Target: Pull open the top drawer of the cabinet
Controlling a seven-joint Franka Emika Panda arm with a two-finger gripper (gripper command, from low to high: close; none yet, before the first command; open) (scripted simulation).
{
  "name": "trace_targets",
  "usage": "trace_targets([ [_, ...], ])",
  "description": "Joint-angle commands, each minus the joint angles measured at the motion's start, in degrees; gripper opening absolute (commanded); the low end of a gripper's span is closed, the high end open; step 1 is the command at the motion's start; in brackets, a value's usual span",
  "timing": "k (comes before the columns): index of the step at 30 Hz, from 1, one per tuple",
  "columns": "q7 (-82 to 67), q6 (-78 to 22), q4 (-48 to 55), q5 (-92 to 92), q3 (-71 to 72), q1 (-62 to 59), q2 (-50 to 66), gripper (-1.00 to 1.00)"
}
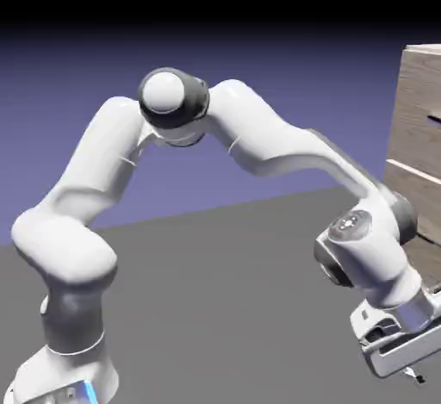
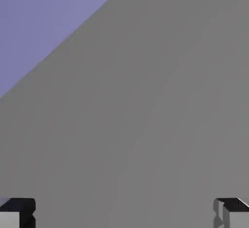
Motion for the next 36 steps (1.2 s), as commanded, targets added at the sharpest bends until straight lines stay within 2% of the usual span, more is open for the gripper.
trace_targets([
  [1, 0.6, -0.4, 1.3, 2.5, -1.7, 0.7, 2.0, 0.00],
  [28, 17.2, -12.2, 35.4, 69.8, -48.4, 19.1, 56.8, 0.00],
  [30, 17.2, -12.2, 35.6, 70.1, -48.7, 19.2, 57.1, 0.00],
  [36, 17.8, -6.5, 48.0, 67.7, -47.1, 13.1, 53.4, 0.00],
])
